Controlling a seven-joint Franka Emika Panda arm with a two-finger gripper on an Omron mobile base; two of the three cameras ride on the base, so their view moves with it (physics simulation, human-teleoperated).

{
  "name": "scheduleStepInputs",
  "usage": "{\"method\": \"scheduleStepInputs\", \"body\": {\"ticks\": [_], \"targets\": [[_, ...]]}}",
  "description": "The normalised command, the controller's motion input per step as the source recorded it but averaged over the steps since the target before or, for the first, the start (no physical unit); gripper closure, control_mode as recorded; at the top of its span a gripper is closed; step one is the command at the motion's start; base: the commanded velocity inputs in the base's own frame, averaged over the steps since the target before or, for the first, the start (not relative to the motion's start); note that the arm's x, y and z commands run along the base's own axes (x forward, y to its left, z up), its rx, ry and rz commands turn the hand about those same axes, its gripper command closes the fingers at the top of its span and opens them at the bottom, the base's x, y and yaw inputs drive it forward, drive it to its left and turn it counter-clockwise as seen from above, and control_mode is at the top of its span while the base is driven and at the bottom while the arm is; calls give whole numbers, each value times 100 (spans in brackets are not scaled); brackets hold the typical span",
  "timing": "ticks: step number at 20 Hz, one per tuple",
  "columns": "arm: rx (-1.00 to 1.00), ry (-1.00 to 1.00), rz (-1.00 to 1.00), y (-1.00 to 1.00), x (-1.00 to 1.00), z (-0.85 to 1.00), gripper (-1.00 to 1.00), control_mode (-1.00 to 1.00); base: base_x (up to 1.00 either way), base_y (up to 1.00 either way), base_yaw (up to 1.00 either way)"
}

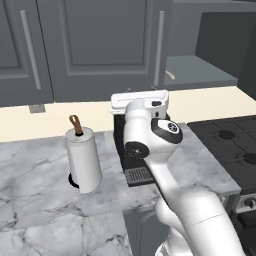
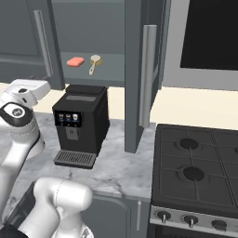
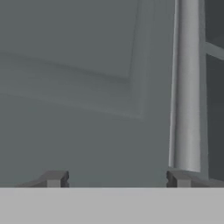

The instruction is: Pick up the bar soap and dish brush from the sink, and place them back in the cabinet, and close the cabinet doors.

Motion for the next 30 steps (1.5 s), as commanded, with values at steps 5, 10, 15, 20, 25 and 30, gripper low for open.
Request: {"method": "scheduleStepInputs", "body": {"ticks": [5,10,15,20,25,30], "targets": [[0,0,6,-2,30,0,-100,-100,0,0,0],[0,0,6,-4,28,0,-100,-100,0,0,0],[0,0,6,-2,28,0,-100,-100,0,0,0],[0,0,7,0,17,0,-100,-100,0,0,0],[0,0,5,-11,0,0,-100,-100,0,0,0],[0,0,3,-26,-22,0,-100,-100,0,0,0]]}}
